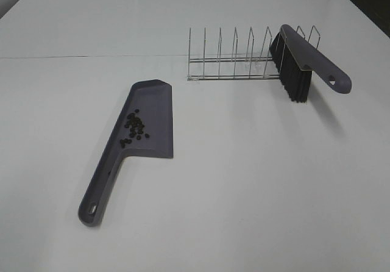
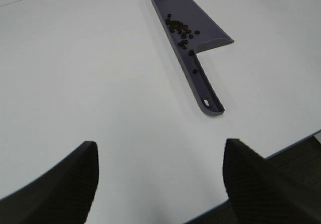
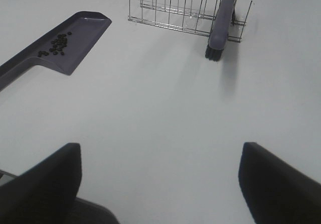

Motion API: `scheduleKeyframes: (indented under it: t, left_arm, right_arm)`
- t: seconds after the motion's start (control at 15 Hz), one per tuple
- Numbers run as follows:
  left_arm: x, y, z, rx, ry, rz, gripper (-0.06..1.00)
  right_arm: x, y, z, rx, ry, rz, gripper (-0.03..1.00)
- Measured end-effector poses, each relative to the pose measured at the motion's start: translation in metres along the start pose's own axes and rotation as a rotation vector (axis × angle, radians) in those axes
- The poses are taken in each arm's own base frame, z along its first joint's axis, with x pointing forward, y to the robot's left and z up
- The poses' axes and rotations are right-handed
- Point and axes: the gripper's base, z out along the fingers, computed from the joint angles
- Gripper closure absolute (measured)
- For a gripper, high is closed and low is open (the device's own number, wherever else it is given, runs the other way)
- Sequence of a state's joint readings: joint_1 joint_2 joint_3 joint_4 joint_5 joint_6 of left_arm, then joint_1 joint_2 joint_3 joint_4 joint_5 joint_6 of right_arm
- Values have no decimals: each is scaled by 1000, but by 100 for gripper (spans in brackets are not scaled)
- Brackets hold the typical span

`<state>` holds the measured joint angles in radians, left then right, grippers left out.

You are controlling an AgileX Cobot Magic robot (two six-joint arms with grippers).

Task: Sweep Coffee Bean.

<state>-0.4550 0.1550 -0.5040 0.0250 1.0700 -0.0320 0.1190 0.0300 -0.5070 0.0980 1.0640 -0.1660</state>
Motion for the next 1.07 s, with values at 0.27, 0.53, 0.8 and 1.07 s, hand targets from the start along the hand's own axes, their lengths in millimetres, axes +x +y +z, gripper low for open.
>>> scheduleKeyframes:
  t: [0.27, 0.53, 0.8, 1.07]
  left_arm:
    - [0, 0, 0, 2, 0, -1, 30]
    - [0, 0, 0, 2, 0, -1, 30]
    - [0, 1, 0, -63, 0, -51, 30]
    - [0, 5, -1, -238, -4, -179, 30]
  right_arm:
    - [0, 0, 0, 1, 0, 1, 24]
    - [0, 0, 0, 1, 0, 1, 24]
    - [0, 0, 0, 3, 0, 1, 24]
    - [0, 0, 1, 80, 6, 44, 24]
